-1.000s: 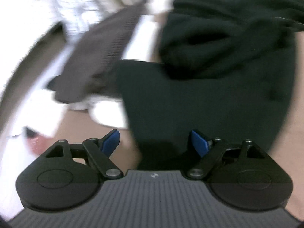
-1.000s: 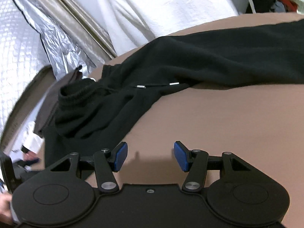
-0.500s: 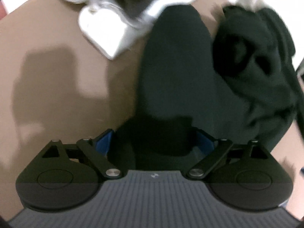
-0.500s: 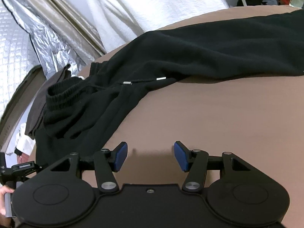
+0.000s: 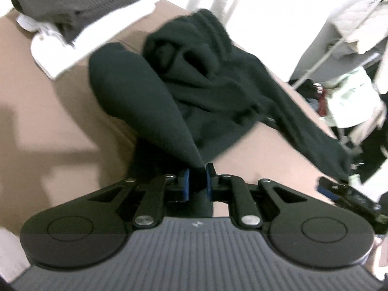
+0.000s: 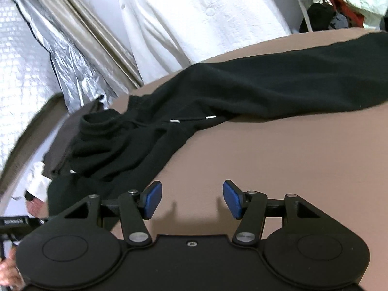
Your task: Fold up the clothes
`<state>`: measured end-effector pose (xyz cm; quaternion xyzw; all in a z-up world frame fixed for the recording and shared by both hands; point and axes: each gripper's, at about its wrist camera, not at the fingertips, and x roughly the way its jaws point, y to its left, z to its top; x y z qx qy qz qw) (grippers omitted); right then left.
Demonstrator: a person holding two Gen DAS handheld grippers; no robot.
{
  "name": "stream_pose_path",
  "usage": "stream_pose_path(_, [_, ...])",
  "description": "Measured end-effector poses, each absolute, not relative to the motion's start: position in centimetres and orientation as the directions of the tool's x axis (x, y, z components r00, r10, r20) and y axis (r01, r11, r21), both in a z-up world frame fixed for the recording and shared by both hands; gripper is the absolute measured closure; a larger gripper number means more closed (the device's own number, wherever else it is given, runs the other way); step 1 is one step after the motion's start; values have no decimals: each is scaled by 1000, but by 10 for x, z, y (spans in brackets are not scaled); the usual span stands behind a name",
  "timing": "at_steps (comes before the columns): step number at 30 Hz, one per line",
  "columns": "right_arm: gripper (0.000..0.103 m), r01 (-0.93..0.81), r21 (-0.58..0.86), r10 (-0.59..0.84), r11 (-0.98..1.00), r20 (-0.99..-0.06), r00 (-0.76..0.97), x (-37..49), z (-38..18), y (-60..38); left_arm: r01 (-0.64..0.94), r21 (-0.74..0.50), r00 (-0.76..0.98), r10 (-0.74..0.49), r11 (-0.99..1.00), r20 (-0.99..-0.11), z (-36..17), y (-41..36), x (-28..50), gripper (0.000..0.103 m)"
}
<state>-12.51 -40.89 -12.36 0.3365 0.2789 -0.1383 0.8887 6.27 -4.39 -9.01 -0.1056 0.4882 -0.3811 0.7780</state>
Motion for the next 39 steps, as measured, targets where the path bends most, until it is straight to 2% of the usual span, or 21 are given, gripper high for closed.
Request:
stream_pose_path(2, [41, 411, 543, -25, 732, -582, 813, -130, -123, -406, 491, -592, 189, -742, 639, -644, -84, -48, 58, 97])
stream_pose_path(4, [41, 381, 564, 16, 733, -574, 819, -133, -124, -400, 498, -689, 107, -826, 526, -553, -72, -55, 54, 103])
stream_pose_path(6, [41, 325, 596, 88, 734, -558, 825, -133, -127, -392, 492, -776, 20, -896, 395, -443, -59, -63, 50, 103])
stream_pose_path(8, [39, 257, 632, 171, 731, -534, 828, -131, -130, -381, 508, -787, -15, -910, 350, -414, -44, -77, 42, 103])
stream_pose_path(9, [36, 218, 648, 216, 730, -521, 826, -129, -131, -373, 549, -750, 1, -897, 370, -442, -37, -87, 36, 103])
stream_pose_path(12, [34, 146, 627, 270, 765, -519, 811, -122, -132, -349, 673, -508, 184, -787, 538, -589, -25, -105, 23, 103])
stream_pose_path(15, [33, 104, 583, 283, 806, -535, 796, -112, -136, -327, 660, -354, 317, -673, 663, -669, -36, -100, 26, 101])
stream_pose_path(19, [32, 39, 592, 352, 805, -529, 772, -91, -148, -298, 564, -261, 432, -549, 784, -716, -58, -73, 50, 95])
stream_pose_path(21, [28, 12, 625, 399, 781, -514, 759, -80, -158, -284, 503, -241, 468, -496, 830, -732, -68, -56, 66, 85])
stream_pose_path(22, [25, 7, 653, 426, 758, -503, 752, -76, -165, -276, 472, -232, 483, -470, 850, -739, -74, -48, 75, 77])
stream_pose_path(23, [25, 12, 673, 439, 740, -496, 749, -73, -172, -269, 450, -247, 480, -466, 858, -743, -79, -38, 83, 69])
stream_pose_path(25, [25, 33, 697, 439, 716, -487, 755, -67, -182, -256, 415, -299, 453, -480, 859, -751, -91, -24, 93, 61])
stream_pose_path(29, [25, 38, 723, 406, 690, -430, 806, -55, -188, -240, 345, -404, 362, -518, 847, -775, -120, -13, 105, 55])
stream_pose_path(33, [14, 43, 828, 396, 559, -312, 864, -41, -191, -249, 319, -465, 323, -556, 826, -766, -124, -8, 106, 55])
stream_pose_path(34, [14, 51, 857, 389, 512, -285, 876, -37, -196, -252, 321, -468, 330, -561, 823, -759, -125, -8, 108, 55])
stream_pose_path(35, [17, 65, 859, 375, 508, -288, 881, -32, -199, -251, 323, -449, 351, -546, 833, -761, -126, -8, 109, 55])
stream_pose_path(37, [64, 79, 801, 350, 593, -345, 871, -19, -198, -245, 330, -361, 412, -477, 872, -776, -126, -13, 106, 55])
stream_pose_path(38, [75, 71, 754, 336, 653, -372, 865, -15, -193, -243, 357, -288, 447, -434, 888, -782, -124, -21, 101, 55])
stream_pose_path(39, [79, 74, 706, 311, 705, -400, 862, -14, -188, -241, 382, -243, 471, -414, 891, -779, -123, -25, 98, 54])
